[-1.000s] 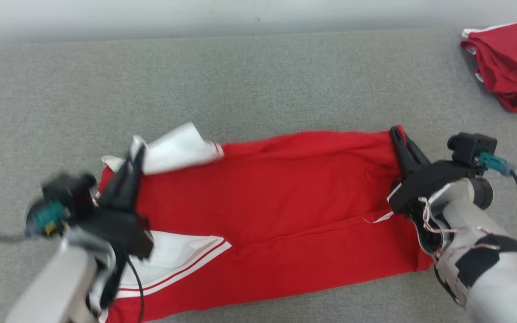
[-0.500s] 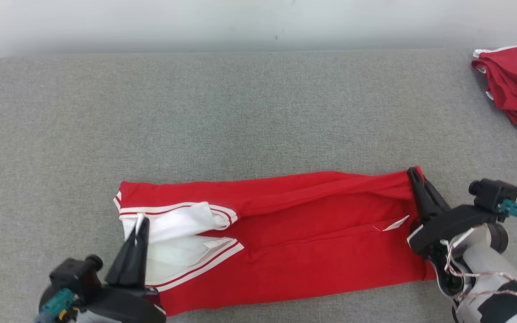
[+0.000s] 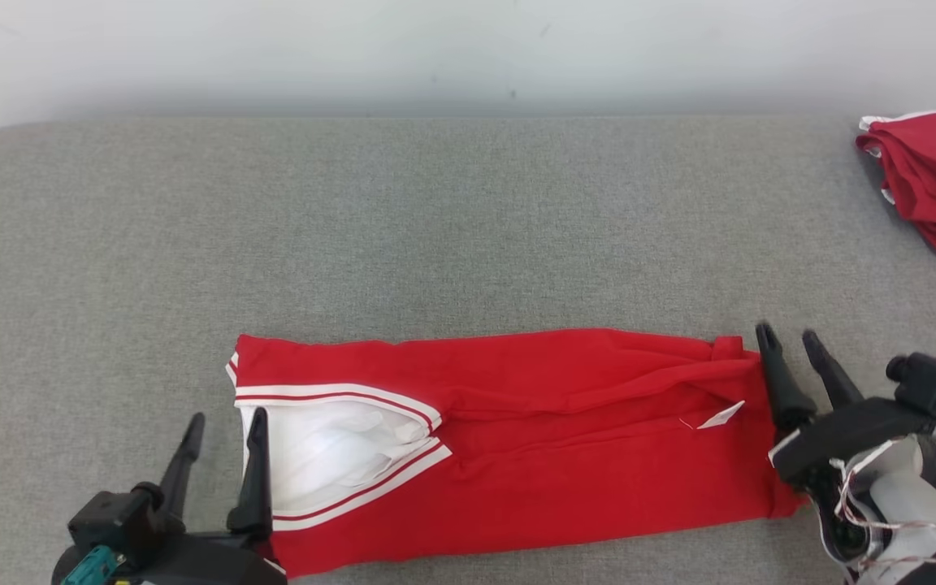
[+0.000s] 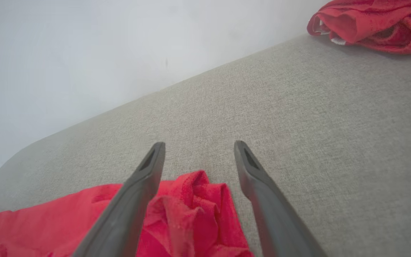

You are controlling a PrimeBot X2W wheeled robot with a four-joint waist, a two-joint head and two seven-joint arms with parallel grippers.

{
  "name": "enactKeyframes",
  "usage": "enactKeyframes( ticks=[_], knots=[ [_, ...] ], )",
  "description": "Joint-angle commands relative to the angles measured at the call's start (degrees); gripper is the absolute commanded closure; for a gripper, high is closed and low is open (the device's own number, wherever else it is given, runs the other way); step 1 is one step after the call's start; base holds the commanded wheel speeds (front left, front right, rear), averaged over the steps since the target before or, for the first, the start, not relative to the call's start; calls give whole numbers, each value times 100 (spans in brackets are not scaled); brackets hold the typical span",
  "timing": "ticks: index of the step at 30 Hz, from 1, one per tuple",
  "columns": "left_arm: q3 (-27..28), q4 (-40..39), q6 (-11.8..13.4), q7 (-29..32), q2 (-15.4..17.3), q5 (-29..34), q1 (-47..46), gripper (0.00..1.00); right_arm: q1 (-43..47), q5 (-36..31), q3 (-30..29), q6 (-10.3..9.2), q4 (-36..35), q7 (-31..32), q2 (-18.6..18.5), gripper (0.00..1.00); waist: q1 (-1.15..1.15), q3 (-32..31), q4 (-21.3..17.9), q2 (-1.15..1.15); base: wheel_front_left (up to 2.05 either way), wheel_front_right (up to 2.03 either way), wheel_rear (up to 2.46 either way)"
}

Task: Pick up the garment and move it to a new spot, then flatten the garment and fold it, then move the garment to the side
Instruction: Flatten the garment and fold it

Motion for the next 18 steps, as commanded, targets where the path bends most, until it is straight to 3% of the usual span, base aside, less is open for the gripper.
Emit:
enactKeyframes(
  ticks=[1,9,16,17,18],
  knots=[
    [140,-90,95,-30,-45,240,150,0,118,-112,23,3,197,131,7,0,1,-63,38,0,0,0,0],
    [944,-401,476,-28,-377,1067,501,0,349,-284,162,3,683,539,230,0,1,-229,148,0,0,0,0],
    [1396,-467,450,-28,-613,1342,785,0,602,-416,277,3,728,713,340,0,1,-323,139,0,0,0,0],
    [1447,-468,417,-28,-640,1384,810,0,605,-463,294,3,741,703,347,31,1,-331,139,0,0,0,0],
    [1493,-461,396,-29,-671,1418,819,0,590,-480,278,3,739,660,371,75,1,-336,140,0,0,0,0]
  ],
)
